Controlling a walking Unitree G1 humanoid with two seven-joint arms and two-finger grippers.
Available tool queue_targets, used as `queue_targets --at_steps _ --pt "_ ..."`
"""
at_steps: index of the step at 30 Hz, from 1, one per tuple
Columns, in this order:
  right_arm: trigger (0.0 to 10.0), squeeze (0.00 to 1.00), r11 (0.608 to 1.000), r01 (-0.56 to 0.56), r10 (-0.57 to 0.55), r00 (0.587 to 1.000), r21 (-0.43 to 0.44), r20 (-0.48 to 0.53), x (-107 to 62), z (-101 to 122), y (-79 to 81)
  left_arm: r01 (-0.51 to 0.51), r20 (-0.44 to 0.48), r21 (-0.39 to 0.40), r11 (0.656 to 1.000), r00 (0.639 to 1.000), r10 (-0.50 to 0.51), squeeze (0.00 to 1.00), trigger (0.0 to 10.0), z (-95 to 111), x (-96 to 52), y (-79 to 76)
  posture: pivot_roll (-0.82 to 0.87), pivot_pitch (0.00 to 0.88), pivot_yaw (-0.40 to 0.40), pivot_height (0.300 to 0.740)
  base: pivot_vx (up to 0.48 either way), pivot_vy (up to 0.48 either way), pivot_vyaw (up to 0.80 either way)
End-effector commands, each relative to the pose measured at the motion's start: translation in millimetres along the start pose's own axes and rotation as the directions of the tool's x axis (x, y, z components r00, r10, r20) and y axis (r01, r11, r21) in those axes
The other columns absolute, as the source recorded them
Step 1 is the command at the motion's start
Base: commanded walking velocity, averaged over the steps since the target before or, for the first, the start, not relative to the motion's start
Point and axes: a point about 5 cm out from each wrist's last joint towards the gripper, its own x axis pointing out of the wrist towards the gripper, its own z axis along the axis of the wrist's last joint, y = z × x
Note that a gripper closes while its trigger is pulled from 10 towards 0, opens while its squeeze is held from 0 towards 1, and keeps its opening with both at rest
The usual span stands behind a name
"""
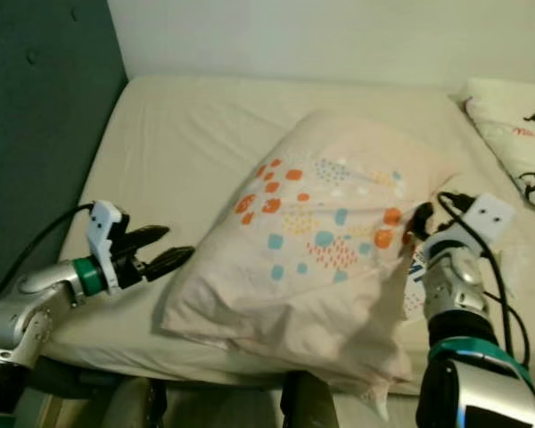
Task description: Clean up the room
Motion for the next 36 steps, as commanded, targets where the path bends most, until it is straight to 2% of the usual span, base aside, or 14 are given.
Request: queue_targets --at_steps 1,5,8,12,13,17,19,20,24,25,29,32,35,36 --pt "10.0 0.00 0.997 -0.056 0.050 0.994 -0.060 -0.101 -6.4 -26.9 2.7 -0.097 -0.043 0.051 0.994 0.994 0.099 0.00 10.0 -13.0 0.1 9.6 0.18 0.112 0.011 0.575 0.000 0.000 0.00" --pt "10.0 0.00 0.966 -0.219 0.187 0.960 -0.141 -0.210 -16.9 -57.3 22.4 -0.161 -0.080 0.054 0.986 0.983 0.165 0.00 10.0 -25.2 10.9 10.7 0.17 0.111 0.012 0.575 0.000 0.000 0.00" --pt "10.0 0.00 0.894 -0.345 0.248 0.913 -0.286 -0.325 -28.8 -82.7 25.8 -0.206 -0.104 0.057 0.977 0.972 0.211 0.00 10.0 -35.3 21.7 4.3 0.15 0.112 0.011 0.575 0.000 0.000 0.00" --pt "10.0 0.00 0.903 -0.242 0.142 0.948 -0.356 -0.285 -26.7 -77.2 6.6 -0.196 -0.096 0.039 0.980 0.975 0.199 0.00 10.0 -39.8 28.3 -4.1 0.13 0.107 0.012 0.575 0.000 0.000 0.00" --pt "10.0 0.00 0.932 -0.183 0.113 0.967 -0.313 -0.228 -24.2 -68.0 0.5 -0.189 -0.067 -0.007 0.982 0.980 0.188 0.00 10.0 -41.0 34.1 -11.0 0.10 0.094 0.013 0.575 0.000 0.000 0.00" --pt "10.0 0.00 0.942 -0.191 0.138 0.970 -0.277 -0.198 -24.2 -64.4 2.9 -0.184 -0.044 -0.036 0.982 0.982 0.182 0.00 10.0 -41.8 38.6 -15.5 0.10 0.094 0.013 0.575 0.000 0.000 0.00" --pt "10.0 0.00 0.935 -0.256 0.202 0.954 -0.247 -0.222 -28.5 -73.5 16.6 -0.160 -0.049 -0.044 0.986 0.986 0.158 0.00 10.0 -44.3 42.1 -21.7 0.09 0.083 0.011 0.575 0.000 0.000 0.00" --pt "10.0 0.00 0.907 -0.363 0.304 0.914 -0.212 -0.268 -38.4 -90.6 40.2 -0.115 -0.066 -0.051 0.992 0.992 0.112 0.00 10.0 -49.9 47.8 -32.5 0.09 0.076 0.009 0.575 0.000 0.000 0.00" --pt "10.0 0.00 0.869 -0.450 0.374 0.869 -0.205 -0.325 -50.5 -109.7 63.5 -0.061 -0.105 -0.083 0.995 0.993 0.052 0.00 10.0 -57.4 49.2 -40.0 0.09 0.060 0.005 0.575 0.000 0.000 0.00" --pt "10.0 0.00 0.835 -0.516 0.426 0.826 -0.193 -0.369 -61.5 -124.1 85.0 0.006 -0.143 -0.106 0.994 0.989 -0.021 0.00 10.0 -65.7 46.2 -44.4 0.10 0.055 0.005 0.575 0.000 0.000 0.00" --pt "10.0 0.00 0.822 -0.537 0.443 0.812 -0.190 -0.380 -65.6 -128.4 93.3 0.034 -0.156 -0.102 0.994 0.987 -0.049 0.00 10.0 -69.4 44.4 -45.4 0.10 0.055 0.005 0.575 0.000 0.000 0.00" --pt "10.0 0.00 0.826 -0.534 0.449 0.816 -0.180 -0.364 -63.1 -123.3 109.0 0.014 -0.174 -0.104 0.994 0.984 -0.032 0.00 10.0 -74.9 29.4 -27.3 0.13 0.083 0.001 0.575 0.000 0.000 0.00" --pt "10.0 0.00 0.826 -0.534 0.449 0.816 -0.180 -0.364 -63.1 -123.3 109.0 0.014 -0.174 -0.104 0.994 0.984 -0.032 0.00 10.0 -74.9 29.4 -27.3 0.13 0.083 0.001 0.575 0.000 0.000 0.00" --pt "10.0 0.00 0.833 -0.523 0.441 0.825 -0.180 -0.354 -61.3 -120.6 109.4 -0.033 -0.170 -0.092 0.995 0.985 0.017 0.00 10.0 -74.6 24.7 -17.7 0.13 0.083 0.001 0.575 0.000 0.000 0.00"
